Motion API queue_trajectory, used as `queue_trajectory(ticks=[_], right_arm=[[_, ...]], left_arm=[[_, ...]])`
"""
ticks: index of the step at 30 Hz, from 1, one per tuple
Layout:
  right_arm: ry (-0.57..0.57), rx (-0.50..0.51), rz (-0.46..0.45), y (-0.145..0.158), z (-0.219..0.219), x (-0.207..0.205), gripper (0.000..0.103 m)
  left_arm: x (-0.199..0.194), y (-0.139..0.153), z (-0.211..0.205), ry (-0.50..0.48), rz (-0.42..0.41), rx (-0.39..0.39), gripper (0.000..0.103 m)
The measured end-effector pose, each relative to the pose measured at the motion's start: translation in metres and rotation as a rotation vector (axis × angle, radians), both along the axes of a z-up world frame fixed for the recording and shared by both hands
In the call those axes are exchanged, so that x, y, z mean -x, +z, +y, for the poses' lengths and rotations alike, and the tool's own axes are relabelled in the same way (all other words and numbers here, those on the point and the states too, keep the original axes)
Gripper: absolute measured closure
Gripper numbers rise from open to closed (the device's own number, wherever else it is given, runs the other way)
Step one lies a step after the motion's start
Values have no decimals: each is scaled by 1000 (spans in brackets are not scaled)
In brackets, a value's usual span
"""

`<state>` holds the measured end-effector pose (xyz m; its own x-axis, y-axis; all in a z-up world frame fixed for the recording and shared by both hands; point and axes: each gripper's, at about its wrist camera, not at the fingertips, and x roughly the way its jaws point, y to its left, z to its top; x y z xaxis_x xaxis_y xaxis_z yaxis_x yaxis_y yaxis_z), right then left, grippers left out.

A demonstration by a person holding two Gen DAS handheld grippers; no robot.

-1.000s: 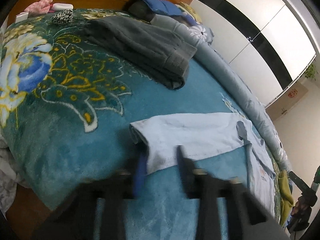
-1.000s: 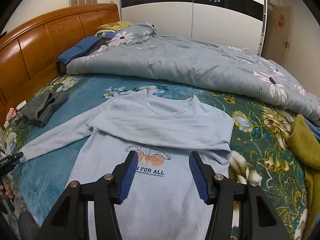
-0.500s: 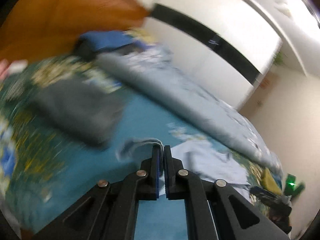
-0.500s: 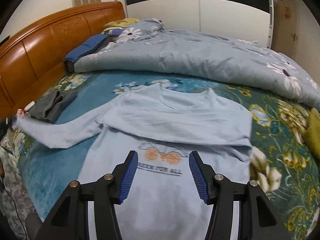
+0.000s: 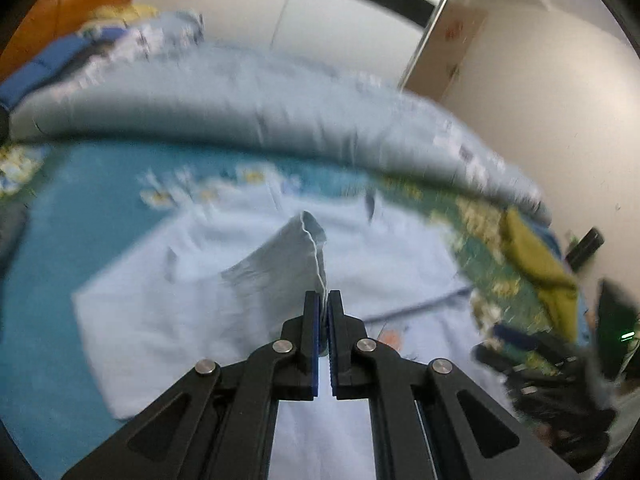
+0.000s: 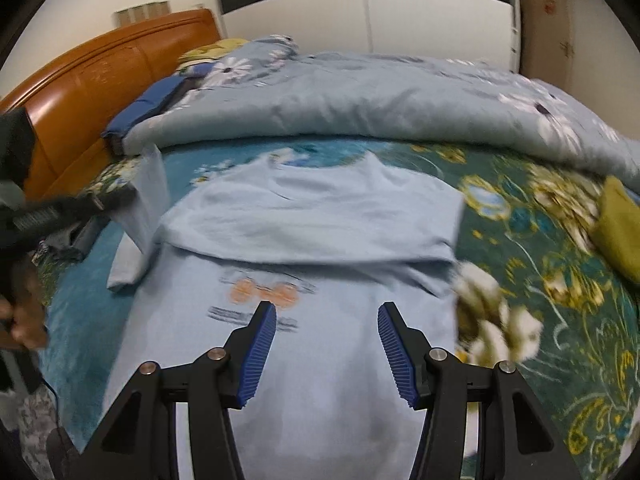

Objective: Fold clothes

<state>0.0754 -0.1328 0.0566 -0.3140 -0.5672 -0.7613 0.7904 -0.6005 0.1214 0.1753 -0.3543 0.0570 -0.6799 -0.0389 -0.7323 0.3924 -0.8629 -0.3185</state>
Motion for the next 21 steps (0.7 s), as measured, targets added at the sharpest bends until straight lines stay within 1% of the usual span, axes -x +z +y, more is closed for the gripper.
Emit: queue_trajectory(ticks=[1, 3, 4, 6, 8, 9, 10, 11, 15, 19, 21], right_arm=[[-9, -6, -5, -3, 3, 3, 46], [-21, -13, -13, -7, 8, 9, 46], [-21, -11, -19, -8, 9, 11, 46], [-14, 4, -33, -10, 8, 14, 46], [1, 21, -54, -13, 1, 14, 46], [14, 33, -69, -14, -5, 14, 46], [36, 50, -89, -16, -14, 12, 46], [56, 65, -107, -17, -22, 9, 46], [158, 111, -155, -20, -62, -5, 46], [196, 71, -172, -32, -96, -13, 46], [201, 55, -191, -39, -109, -14, 46]], left_arm=[[5, -10, 3, -4, -21, -7, 99], [3, -22, 6, -13, -31, -45, 99], [2, -25, 8, -19, -29, -63, 98], [-13, -23, 8, -27, -12, -81, 92], [-32, -17, 6, -24, 9, -84, 71], [-44, -14, 4, -6, 23, -65, 67], [-53, -12, 2, 10, 32, -47, 60], [-59, -9, -1, 26, 30, -28, 58], [-99, -2, -15, 97, 41, 8, 57], [-143, -5, -29, 218, 34, 37, 57], [-162, -8, -36, 270, 37, 28, 57]])
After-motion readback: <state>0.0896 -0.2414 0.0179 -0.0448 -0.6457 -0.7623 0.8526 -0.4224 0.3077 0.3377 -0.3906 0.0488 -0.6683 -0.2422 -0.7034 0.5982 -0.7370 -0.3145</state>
